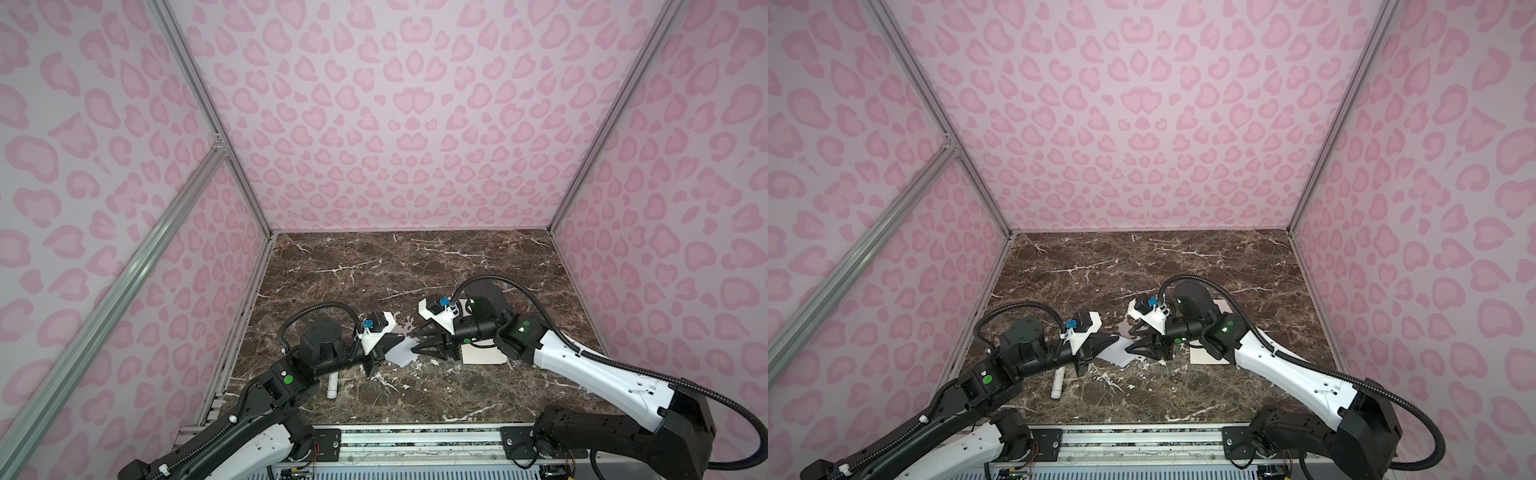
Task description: Place the letter into the envelope and seal it
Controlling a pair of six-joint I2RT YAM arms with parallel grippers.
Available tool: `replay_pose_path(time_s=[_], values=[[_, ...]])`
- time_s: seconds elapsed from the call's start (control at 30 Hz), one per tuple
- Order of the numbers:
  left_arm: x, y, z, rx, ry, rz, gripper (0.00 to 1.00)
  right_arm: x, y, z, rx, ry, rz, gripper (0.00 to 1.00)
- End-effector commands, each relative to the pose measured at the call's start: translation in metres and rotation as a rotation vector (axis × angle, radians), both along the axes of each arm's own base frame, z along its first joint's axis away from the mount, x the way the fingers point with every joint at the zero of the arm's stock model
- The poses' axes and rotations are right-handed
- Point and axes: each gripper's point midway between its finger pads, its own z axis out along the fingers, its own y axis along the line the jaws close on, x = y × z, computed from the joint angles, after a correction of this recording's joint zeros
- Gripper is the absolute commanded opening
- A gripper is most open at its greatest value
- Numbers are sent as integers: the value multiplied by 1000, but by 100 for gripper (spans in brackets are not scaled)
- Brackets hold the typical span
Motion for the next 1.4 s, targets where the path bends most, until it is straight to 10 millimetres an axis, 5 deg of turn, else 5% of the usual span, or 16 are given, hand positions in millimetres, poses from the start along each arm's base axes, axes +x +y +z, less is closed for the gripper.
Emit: replay_pose_path(time_s=[0.0,0.07,0.2,0.23,0.37,0.5,0.6,0.73,0.77,0.83,0.93,1.37], values=[[-3,-3,13,-57,-22,-23,4,2,10,6,27,-15,28,46],[-4,-3,15,-62,-23,-28,4,1,14,4,24,-10,43,42],[-6,-1,15,-61,-26,-26,4,-2,17,-4,11,18,61,3],[-5,0,16,-60,-29,-21,4,-2,17,-6,2,24,64,0],[0,5,16,-47,-48,22,4,-9,10,-18,-37,50,68,0],[5,9,16,-39,-62,57,4,-11,-1,-33,-81,43,35,19],[7,10,17,-39,-70,73,4,-11,-9,-44,-123,45,15,0],[11,13,17,-35,-74,98,4,-9,-18,-58,-184,44,-19,0],[12,13,17,-33,-75,105,4,-8,-20,-61,-196,42,-29,3],[14,15,17,-30,-78,123,4,-4,-25,-65,-216,25,-64,25],[20,19,17,-25,-83,166,4,9,-33,-72,-258,-15,-140,32],[67,44,2,20,-38,453,4,41,-60,-51,-162,-152,-400,40]])
